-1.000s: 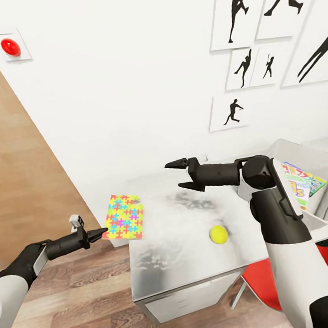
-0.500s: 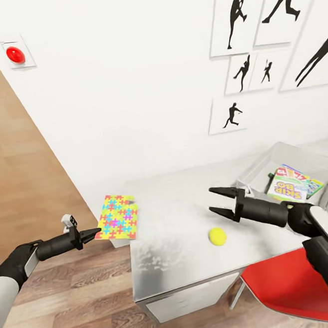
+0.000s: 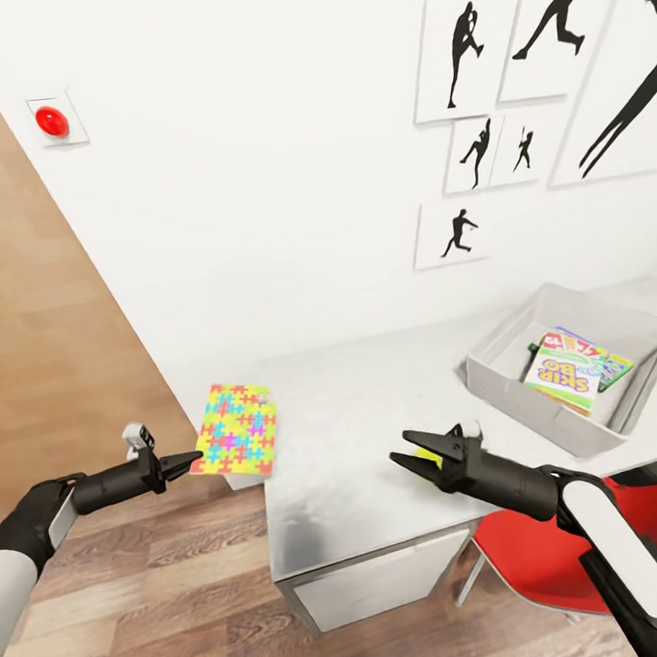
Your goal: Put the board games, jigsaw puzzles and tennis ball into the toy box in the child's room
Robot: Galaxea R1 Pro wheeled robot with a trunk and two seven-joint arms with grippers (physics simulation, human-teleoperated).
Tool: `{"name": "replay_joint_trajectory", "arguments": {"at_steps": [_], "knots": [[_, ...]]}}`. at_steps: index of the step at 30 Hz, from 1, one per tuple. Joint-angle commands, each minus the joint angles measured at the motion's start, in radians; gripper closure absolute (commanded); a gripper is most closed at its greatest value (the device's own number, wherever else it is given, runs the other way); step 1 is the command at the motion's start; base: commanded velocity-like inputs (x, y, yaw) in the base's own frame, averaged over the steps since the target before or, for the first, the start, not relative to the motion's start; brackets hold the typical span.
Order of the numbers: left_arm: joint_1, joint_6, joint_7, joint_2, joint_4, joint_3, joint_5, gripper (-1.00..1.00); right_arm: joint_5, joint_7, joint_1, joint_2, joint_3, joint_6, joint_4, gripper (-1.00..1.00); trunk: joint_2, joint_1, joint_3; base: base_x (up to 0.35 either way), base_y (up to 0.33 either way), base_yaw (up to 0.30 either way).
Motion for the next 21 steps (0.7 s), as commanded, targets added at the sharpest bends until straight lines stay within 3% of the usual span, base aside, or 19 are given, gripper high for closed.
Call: {"name": "replay_joint_trajectory", "arguments": {"at_steps": [1, 5, 15, 21], "knots": [[0.0, 0.013, -0.004, 0.0, -0.008, -0.002, -0.002, 1.0, 0.012, 0.014, 0.006, 0.01, 0.001, -0.009, 0.0, -1.0, 0.007, -0.004, 0.002, -0.002, 0.0, 0.0], [0.0, 0.022, -0.004, 0.001, -0.021, -0.003, -0.003, 1.0, 0.021, 0.021, 0.015, 0.025, -0.002, -0.025, 0.0, -1.0, 0.035, -0.019, 0.015, -0.044, 0.0, 0.0], [0.0, 0.042, -0.004, 0.024, -0.023, -0.004, -0.003, 1.0, 0.022, 0.023, 0.019, 0.026, -0.005, -0.107, 0.0, -1.0, 0.105, -0.057, 0.046, -0.067, 0.0, -0.003], [0.0, 0.044, -0.004, 0.025, -0.024, -0.004, -0.004, 1.0, 0.022, 0.023, 0.02, 0.027, -0.004, -0.117, 0.0, -1.0, 0.147, -0.08, 0.068, -0.002, 0.0, -0.181]]}}
